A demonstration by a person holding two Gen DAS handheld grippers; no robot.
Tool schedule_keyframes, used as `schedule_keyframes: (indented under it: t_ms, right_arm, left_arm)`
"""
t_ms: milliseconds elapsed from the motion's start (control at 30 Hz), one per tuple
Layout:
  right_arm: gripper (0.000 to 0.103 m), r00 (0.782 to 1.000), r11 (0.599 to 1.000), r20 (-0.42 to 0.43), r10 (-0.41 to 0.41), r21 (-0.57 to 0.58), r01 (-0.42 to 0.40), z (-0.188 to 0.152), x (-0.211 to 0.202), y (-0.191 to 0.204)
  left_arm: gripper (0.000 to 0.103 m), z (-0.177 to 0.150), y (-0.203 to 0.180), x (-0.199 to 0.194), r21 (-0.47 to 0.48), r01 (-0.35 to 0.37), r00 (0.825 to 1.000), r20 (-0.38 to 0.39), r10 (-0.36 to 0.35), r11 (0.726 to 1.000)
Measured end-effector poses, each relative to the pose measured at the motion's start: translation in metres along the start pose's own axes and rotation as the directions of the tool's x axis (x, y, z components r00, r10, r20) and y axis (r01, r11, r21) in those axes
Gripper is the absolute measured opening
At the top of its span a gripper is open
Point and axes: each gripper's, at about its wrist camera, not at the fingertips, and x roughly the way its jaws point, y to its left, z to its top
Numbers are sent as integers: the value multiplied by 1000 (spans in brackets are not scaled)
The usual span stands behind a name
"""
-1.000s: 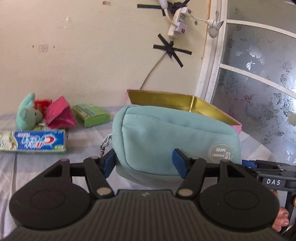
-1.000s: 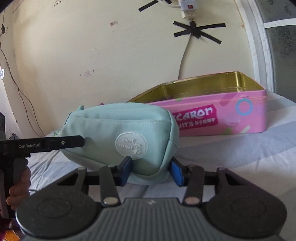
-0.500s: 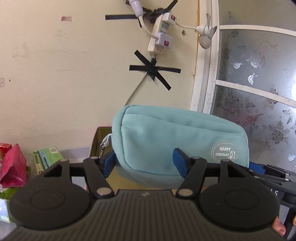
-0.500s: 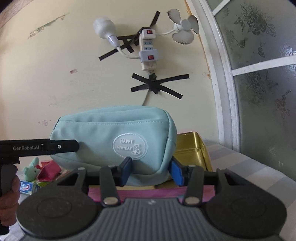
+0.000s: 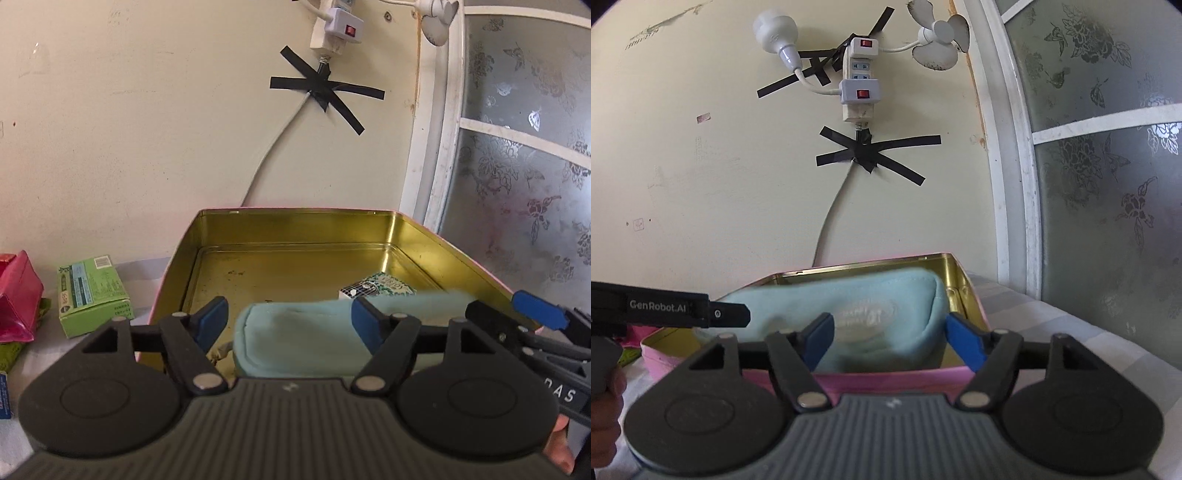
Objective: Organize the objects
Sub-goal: 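Lower the pencil case into the pink tin and open the right tool, then move the right tool to the Crest toothpaste box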
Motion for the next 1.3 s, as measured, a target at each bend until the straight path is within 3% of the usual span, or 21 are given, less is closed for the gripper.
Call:
schedule_keyframes:
  t_ms: [167,633,767,900,1067,1300]
  right_arm:
    - [76,999,1000,21,-25,-14,26,-1,-2,4]
    - [75,1000,1000,17,-16,24,15,-6,-22,11]
    - [75,1000,999,12,26,21,-27,-16,-42,30]
    - [75,995,994,-30,91,-57,-92,-23,-48,63]
    - [74,968,974,-136,209,-58,-219,-28,-40,99]
    - [72,904,945,-302,304,-24,-326,-42,-20,140]
  left_arm:
    - [76,2,-8,-5,34,-83,996,-28,84,996]
    - [76,-5,8,-51,31,-157,987,-40,158,987]
    - [77,-12,21,-61,12,-178,983,-49,178,984]
    - [81,-23,37,-72,3,-213,976,-53,213,977]
    - [81,-40,66,-79,-10,-274,958,-95,272,962]
    - [81,-60,118,-90,-25,-368,920,-157,360,929]
